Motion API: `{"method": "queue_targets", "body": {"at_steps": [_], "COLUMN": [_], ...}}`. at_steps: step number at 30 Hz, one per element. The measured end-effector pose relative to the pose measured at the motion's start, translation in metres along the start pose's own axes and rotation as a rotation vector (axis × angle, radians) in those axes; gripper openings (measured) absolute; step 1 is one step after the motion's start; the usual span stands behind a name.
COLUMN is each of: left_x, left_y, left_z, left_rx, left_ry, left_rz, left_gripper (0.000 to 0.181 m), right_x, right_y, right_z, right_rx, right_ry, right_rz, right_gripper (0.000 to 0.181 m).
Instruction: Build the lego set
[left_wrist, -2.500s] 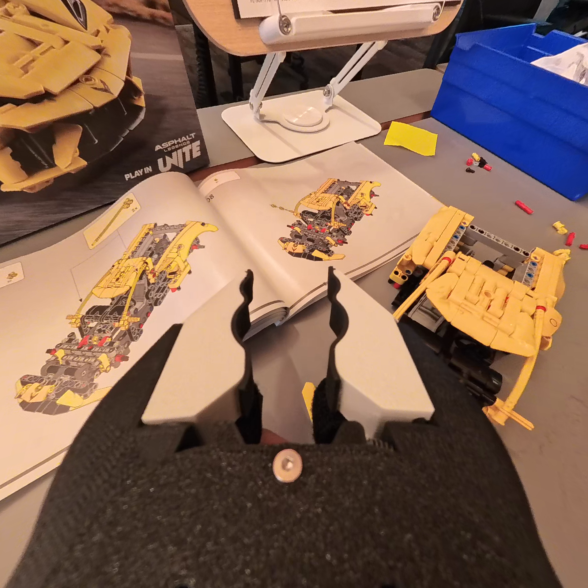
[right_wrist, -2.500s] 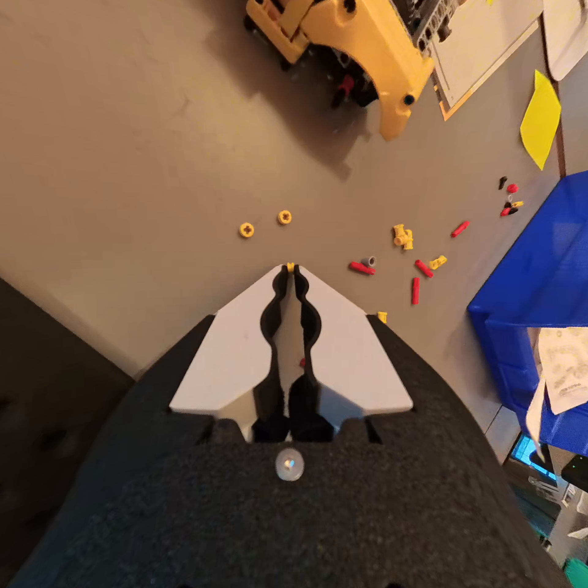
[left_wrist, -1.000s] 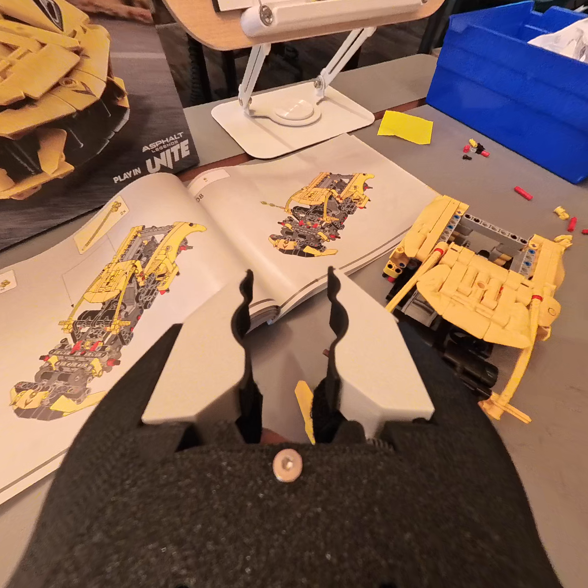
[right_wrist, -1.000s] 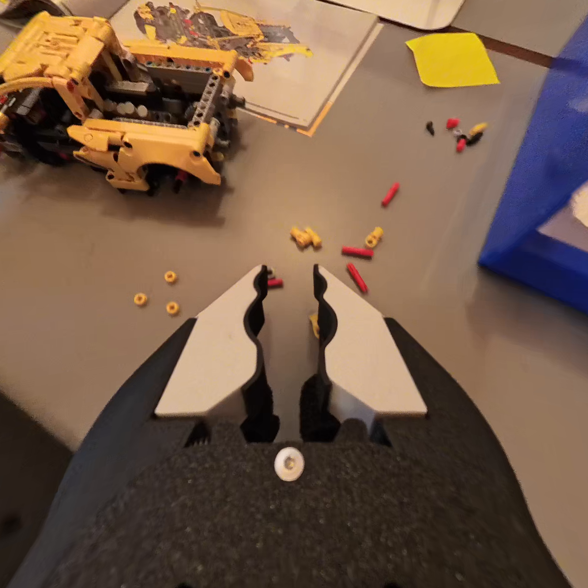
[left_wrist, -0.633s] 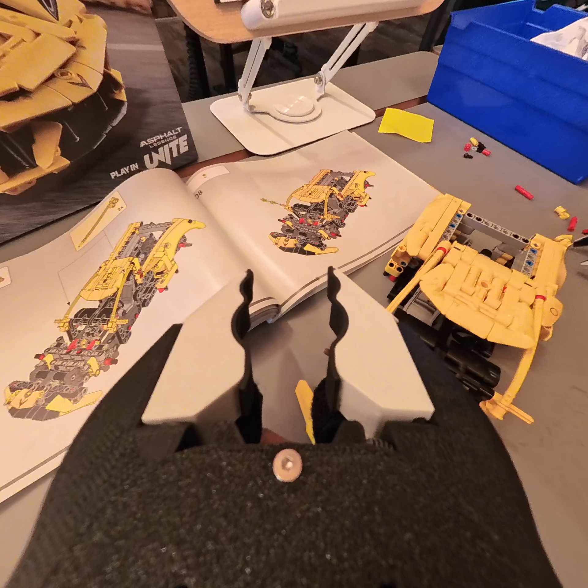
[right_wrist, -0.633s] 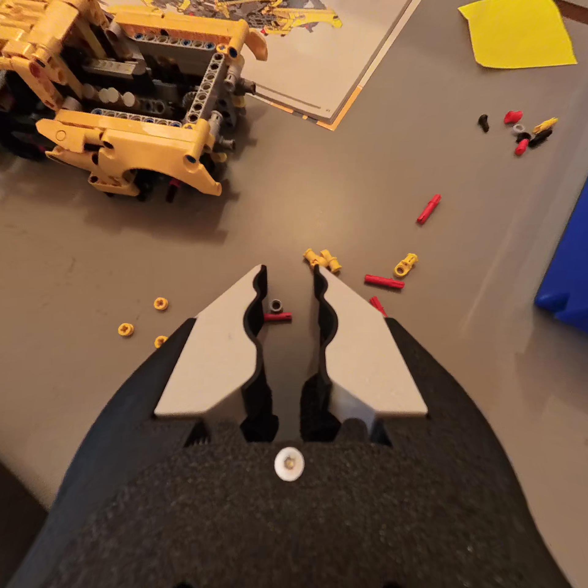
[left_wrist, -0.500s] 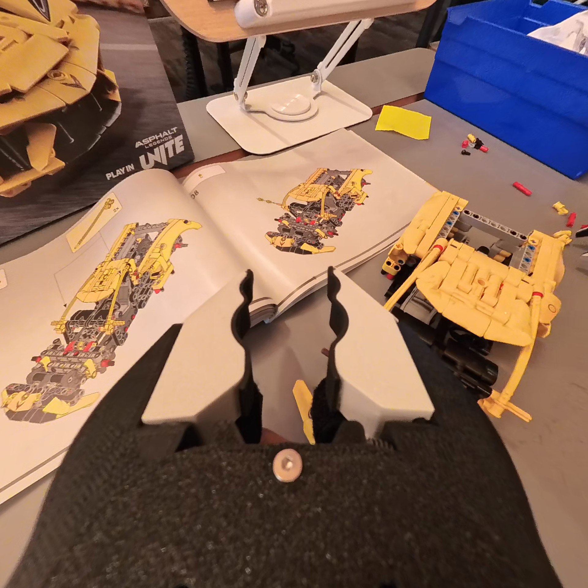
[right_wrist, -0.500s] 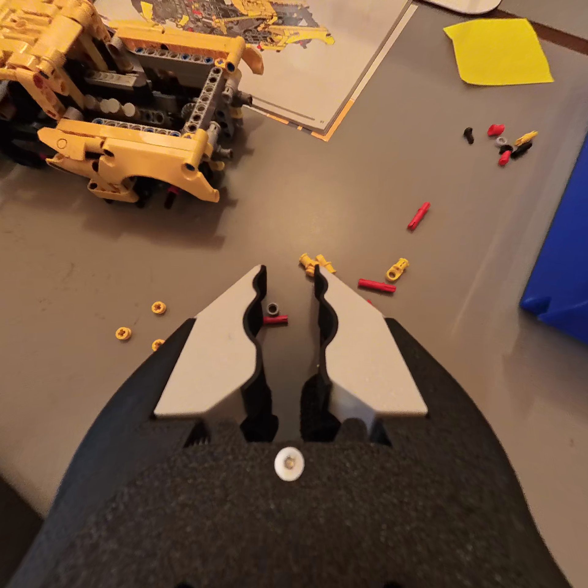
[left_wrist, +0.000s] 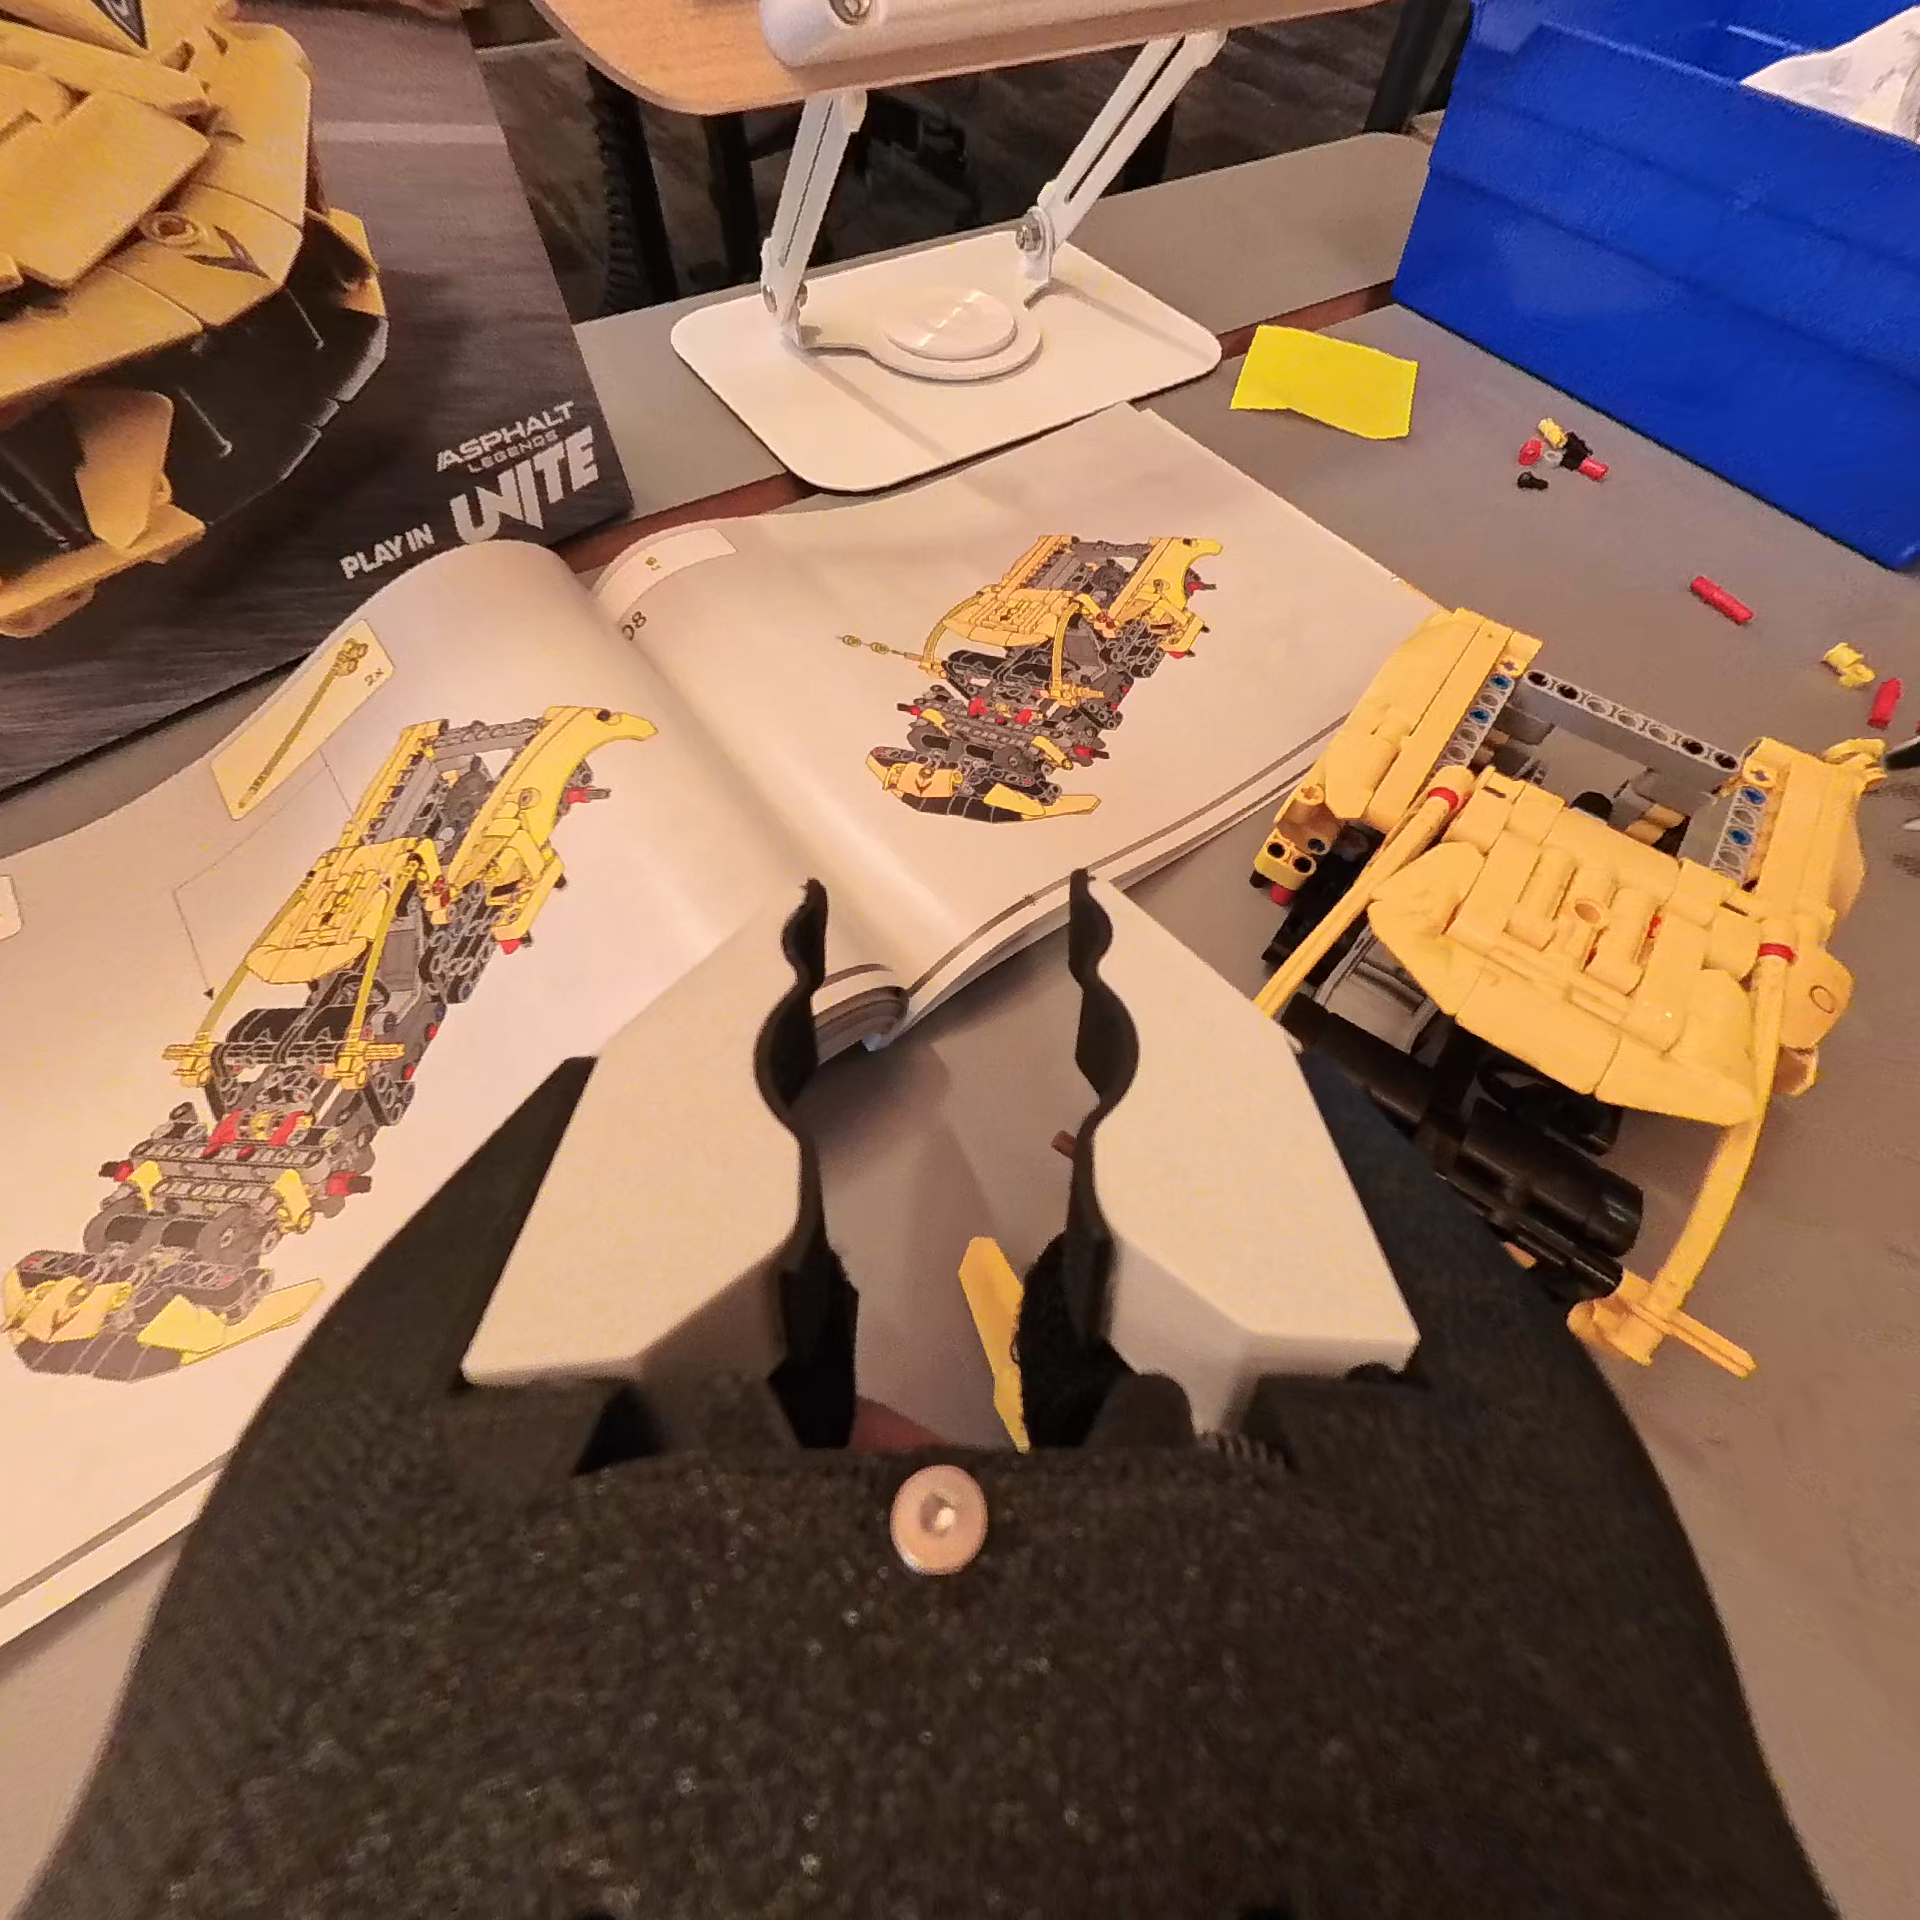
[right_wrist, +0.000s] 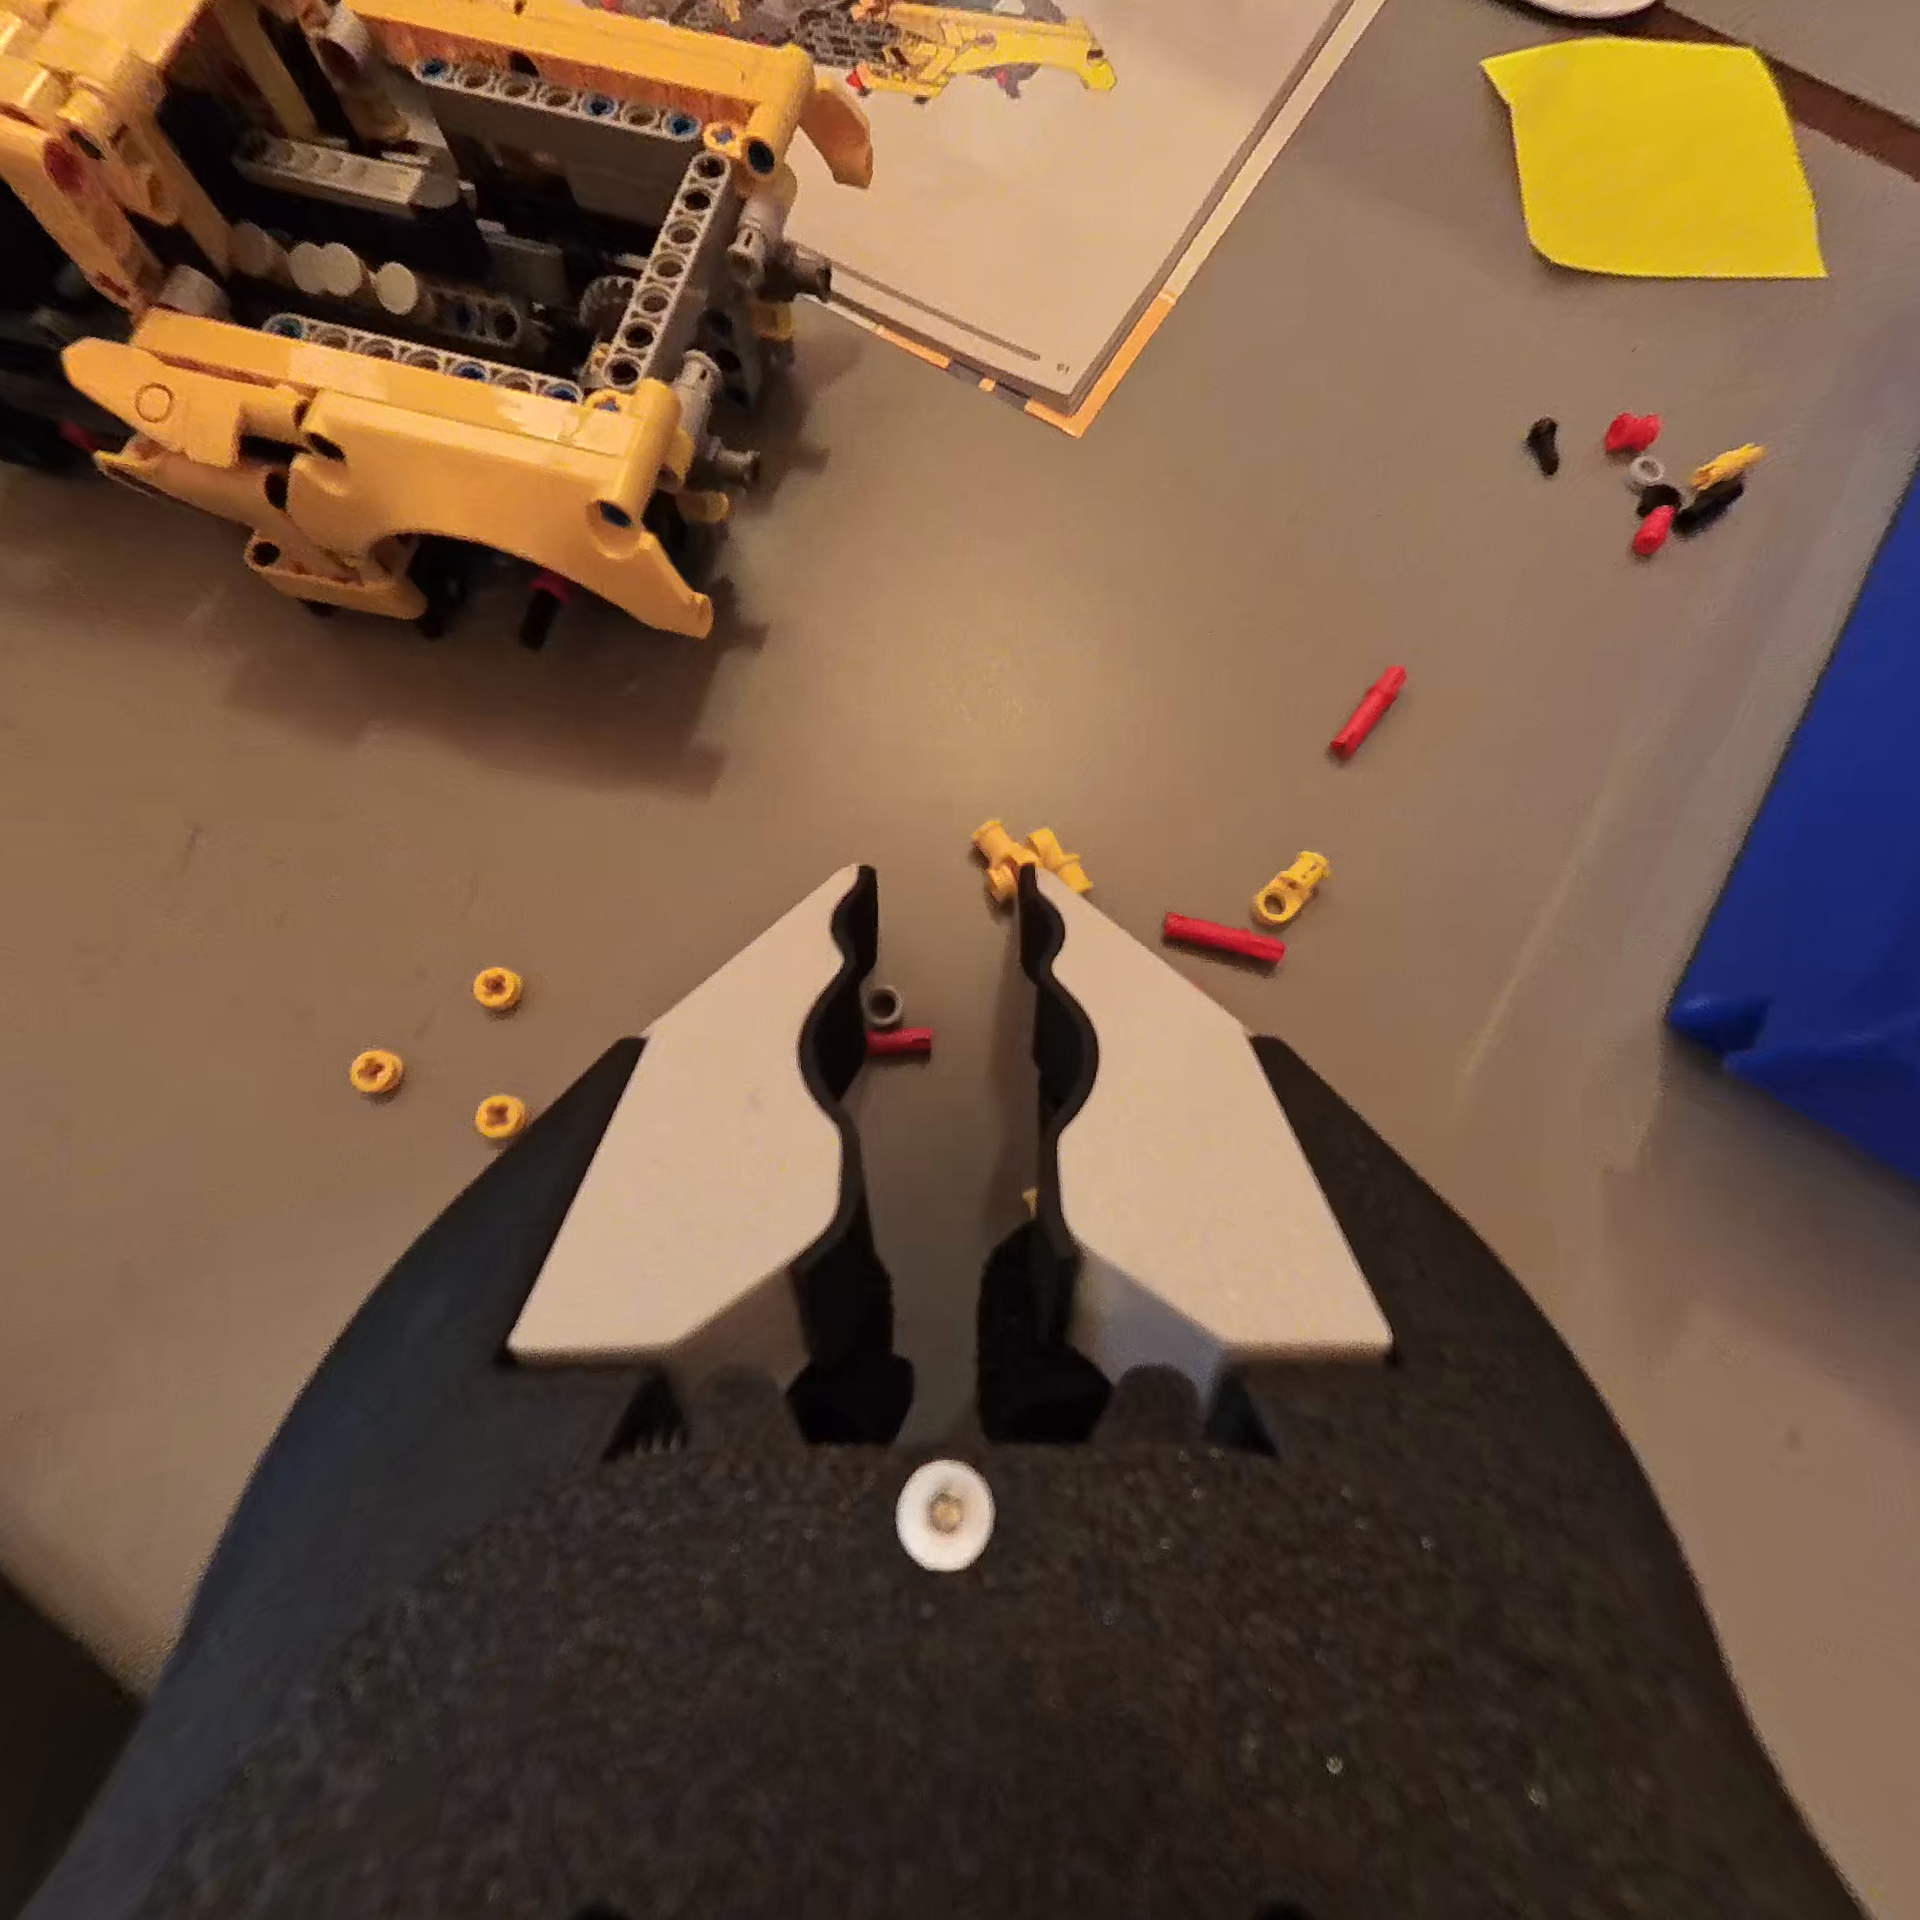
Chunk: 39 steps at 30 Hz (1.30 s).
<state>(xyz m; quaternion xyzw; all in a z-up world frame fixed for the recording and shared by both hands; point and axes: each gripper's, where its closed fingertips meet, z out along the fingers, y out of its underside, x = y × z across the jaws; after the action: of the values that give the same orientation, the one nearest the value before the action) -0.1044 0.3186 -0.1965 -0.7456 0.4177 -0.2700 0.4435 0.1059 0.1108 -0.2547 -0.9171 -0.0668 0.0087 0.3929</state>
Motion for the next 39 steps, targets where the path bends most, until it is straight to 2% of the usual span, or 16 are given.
{"method": "queue_targets", "body": {"at_steps": [4, 10, 16, 20, 26, 30, 34, 39], "left_x": [-0.002, -0.002, -0.001, -0.001, -0.002, 0.0, 0.0, 0.001], "left_y": [0.0, -0.003, -0.003, -0.004, -0.005, -0.005, -0.005, -0.003], "left_z": [0.0, -0.002, -0.002, -0.003, -0.005, -0.004, -0.004, -0.003], "left_rx": [0.001, 0.009, 0.01, 0.012, 0.019, 0.016, 0.017, 0.011], "left_ry": [-0.004, -0.003, -0.003, -0.002, -0.001, 0.001, 0.001, 0.0], "left_rz": [-0.002, -0.007, -0.003, -0.004, -0.009, -0.003, 0.0, 0.009], "left_gripper": [0.047, 0.047, 0.047, 0.047, 0.047, 0.047, 0.047, 0.047], "right_x": [-0.008, -0.004, -0.007, -0.003, -0.003, -0.005, 0.0, -0.005], "right_y": [0.004, -0.001, -0.02, -0.012, -0.003, 0.002, 0.011, 0.006], "right_z": [0.006, 0.007, 0.008, 0.017, 0.013, 0.0, -0.015, -0.011], "right_rx": [-0.036, -0.037, 0.003, -0.065, -0.084, -0.094, -0.096, -0.064], "right_ry": [-0.042, 0.01, 0.051, 0.043, 0.047, 0.053, 0.041, -0.009], "right_rz": [0.011, -0.017, -0.072, -0.075, -0.069, -0.099, -0.047, 0.005], "right_gripper": [0.023, 0.021, 0.018, 0.018, 0.018, 0.02, 0.019, 0.019]}}
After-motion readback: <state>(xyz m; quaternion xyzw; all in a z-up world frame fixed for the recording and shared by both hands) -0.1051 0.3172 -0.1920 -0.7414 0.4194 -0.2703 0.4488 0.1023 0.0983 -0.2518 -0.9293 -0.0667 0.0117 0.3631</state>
